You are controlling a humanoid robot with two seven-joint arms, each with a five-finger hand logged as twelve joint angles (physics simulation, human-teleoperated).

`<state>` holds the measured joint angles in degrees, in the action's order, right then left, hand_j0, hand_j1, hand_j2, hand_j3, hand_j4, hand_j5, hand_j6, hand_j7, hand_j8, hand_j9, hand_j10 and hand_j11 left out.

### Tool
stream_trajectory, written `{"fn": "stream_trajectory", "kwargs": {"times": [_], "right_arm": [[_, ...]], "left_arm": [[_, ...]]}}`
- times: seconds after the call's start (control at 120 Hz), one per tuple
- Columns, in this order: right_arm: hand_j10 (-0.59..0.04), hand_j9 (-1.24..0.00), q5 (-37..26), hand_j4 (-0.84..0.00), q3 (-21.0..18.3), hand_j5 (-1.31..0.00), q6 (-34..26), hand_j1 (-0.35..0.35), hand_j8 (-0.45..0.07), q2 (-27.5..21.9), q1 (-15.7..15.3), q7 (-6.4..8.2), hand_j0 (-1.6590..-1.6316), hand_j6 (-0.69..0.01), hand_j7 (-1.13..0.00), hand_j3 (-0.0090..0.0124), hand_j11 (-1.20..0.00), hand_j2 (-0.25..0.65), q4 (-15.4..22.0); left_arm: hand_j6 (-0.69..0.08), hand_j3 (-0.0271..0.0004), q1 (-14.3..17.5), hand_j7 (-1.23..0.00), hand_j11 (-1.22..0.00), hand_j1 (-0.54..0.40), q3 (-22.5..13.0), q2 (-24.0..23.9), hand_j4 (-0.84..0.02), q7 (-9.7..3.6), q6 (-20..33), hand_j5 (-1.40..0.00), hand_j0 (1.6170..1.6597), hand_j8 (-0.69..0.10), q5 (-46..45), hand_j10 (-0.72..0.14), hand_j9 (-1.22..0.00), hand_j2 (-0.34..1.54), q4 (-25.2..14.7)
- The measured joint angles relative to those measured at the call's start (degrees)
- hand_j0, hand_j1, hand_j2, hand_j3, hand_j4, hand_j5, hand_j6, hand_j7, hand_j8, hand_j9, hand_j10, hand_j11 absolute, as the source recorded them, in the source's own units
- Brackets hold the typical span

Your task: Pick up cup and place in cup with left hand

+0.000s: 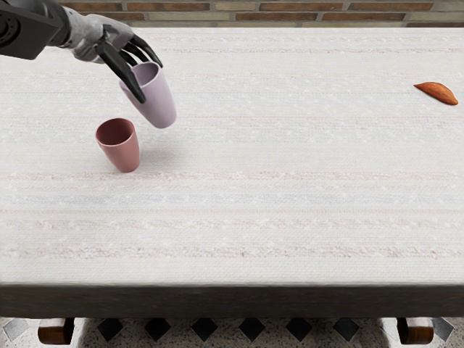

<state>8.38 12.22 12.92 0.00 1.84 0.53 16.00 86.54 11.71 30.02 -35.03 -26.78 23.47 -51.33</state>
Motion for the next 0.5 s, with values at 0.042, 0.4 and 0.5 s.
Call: {"fn": "stream_trajectory", "kwargs": {"times": [0.042, 0.4, 0.5], "right_arm": [[0.0, 0.0, 0.0, 0.0, 0.0, 0.0, 0.0, -0.349, 0.001, 0.0, 0.0, 0.0, -1.6581, 0.001, 0.0, 0.0, 0.0, 0.0, 0.0], [0.0, 0.0, 0.0, 0.0, 0.0, 0.0, 0.0, -0.349, 0.001, 0.0, 0.0, 0.0, -1.6581, 0.001, 0.0, 0.0, 0.0, 0.0, 0.0], [0.0, 0.0, 0.0, 0.0, 0.0, 0.0, 0.0, -0.349, 0.001, 0.0, 0.0, 0.0, -1.6581, 0.001, 0.0, 0.0, 0.0, 0.0, 0.0]], "left_arm": [[-0.3, 0.0001, 0.3, -0.78, -0.76, -0.187, 0.0, 0.8, -0.498, 0.0, -0.4, -0.79, 1.6566, -0.255, 0.0, -0.391, -0.78, 0.45, 0.0], [-0.321, 0.0, 0.3, -0.79, -0.78, -0.187, -0.1, 4.1, -0.521, 0.01, -1.9, -0.8, 1.6566, -0.271, 0.2, -0.412, -0.8, 0.52, 0.1], [-0.329, 0.0, 0.3, -0.8, -0.78, -0.177, 0.0, 4.7, -0.532, 0.01, -2.1, -0.81, 1.6565, -0.281, 0.1, -0.417, -0.8, 0.51, 0.1]]}}
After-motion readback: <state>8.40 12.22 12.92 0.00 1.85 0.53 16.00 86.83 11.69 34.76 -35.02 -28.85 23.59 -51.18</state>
